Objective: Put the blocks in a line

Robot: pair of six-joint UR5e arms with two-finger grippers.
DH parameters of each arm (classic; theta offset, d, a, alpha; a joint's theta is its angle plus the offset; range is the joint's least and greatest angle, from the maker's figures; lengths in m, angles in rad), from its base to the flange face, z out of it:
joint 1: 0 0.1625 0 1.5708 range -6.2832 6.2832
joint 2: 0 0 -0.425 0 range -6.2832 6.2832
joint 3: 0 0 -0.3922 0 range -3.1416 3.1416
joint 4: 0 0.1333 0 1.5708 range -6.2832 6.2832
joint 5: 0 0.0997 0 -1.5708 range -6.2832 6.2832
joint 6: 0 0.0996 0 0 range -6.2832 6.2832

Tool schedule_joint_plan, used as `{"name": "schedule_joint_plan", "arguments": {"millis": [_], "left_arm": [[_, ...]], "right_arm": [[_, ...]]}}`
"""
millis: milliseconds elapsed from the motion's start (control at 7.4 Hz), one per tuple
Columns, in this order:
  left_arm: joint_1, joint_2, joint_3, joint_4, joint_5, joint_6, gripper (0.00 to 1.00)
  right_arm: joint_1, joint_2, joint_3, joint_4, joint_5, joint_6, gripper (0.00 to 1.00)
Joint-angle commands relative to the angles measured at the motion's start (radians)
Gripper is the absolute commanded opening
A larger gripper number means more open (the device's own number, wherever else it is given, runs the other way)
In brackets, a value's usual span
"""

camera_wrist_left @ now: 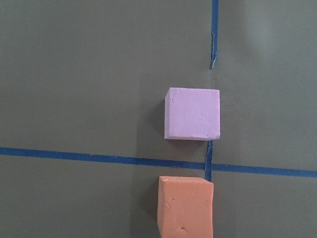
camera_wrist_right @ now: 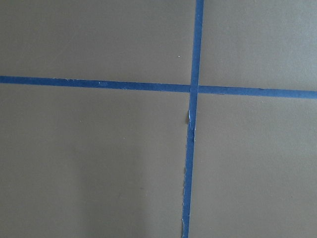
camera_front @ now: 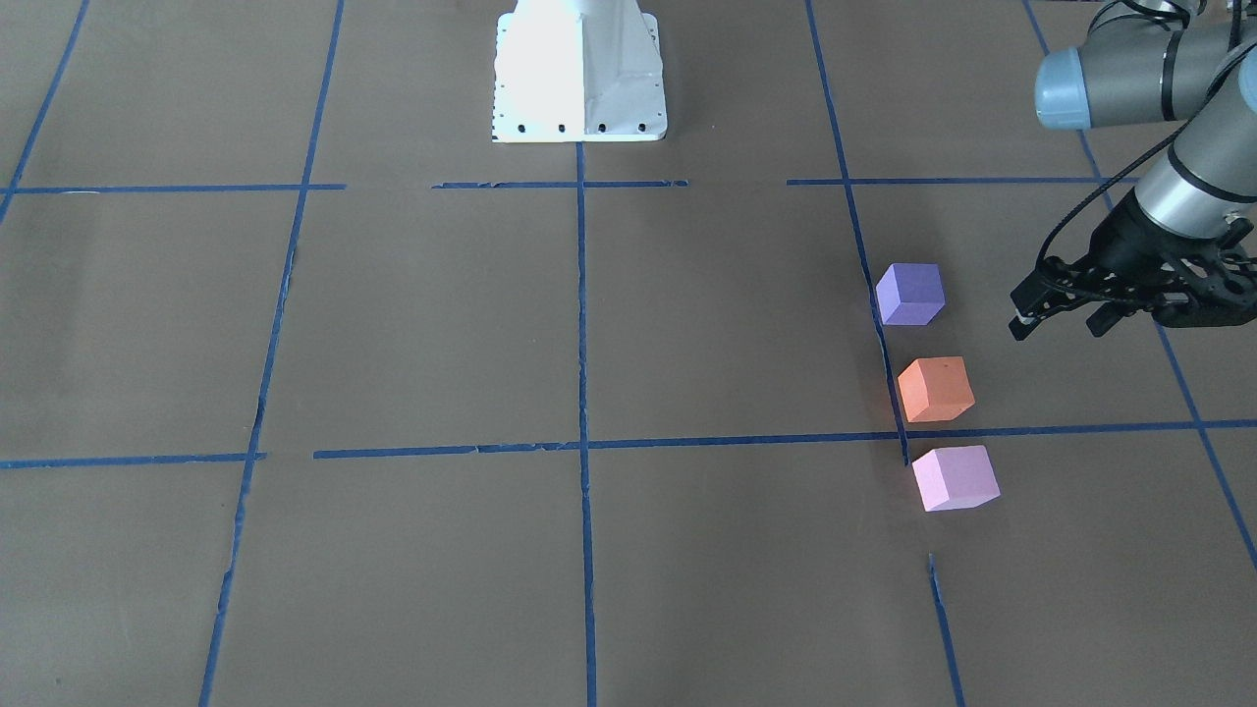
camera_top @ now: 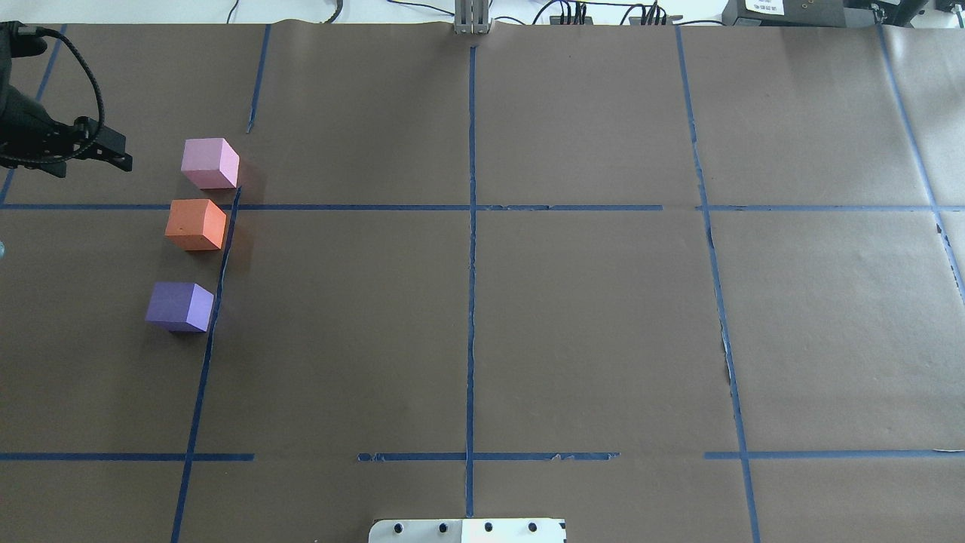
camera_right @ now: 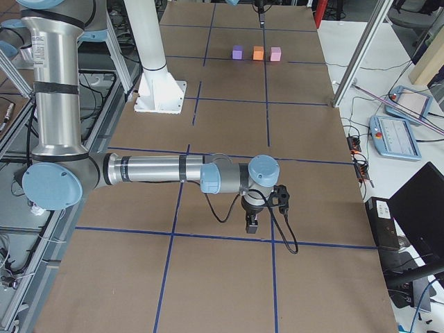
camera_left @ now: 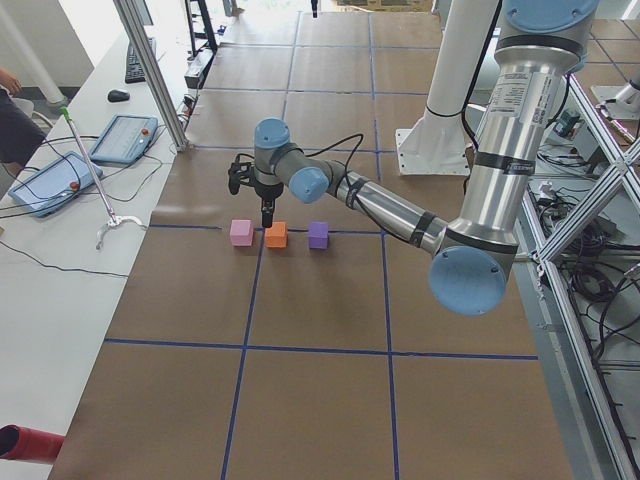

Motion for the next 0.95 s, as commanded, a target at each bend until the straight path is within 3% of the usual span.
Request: {"name": "schedule_joint_plan", "arguments": {"millis": [0, 405, 811], "left_arm": [[-0.198, 0.019, 0.112, 0.056, -0.117, 0.337, 1.0], [-0.441, 0.017, 0.317, 0.1, -0.152, 0.806, 0.98], [-0.48, 0.048, 0.323, 0.134, -0.146, 0.829, 0.98]], "right_arm": [[0.0, 0.0, 0.0, -0.001, 0.0, 0.0, 1.0], [0.0, 0.0, 0.0, 0.0, 0.0, 0.0, 1.0], [0.0, 0.0, 0.0, -0.001, 0.0, 0.0, 1.0]]}}
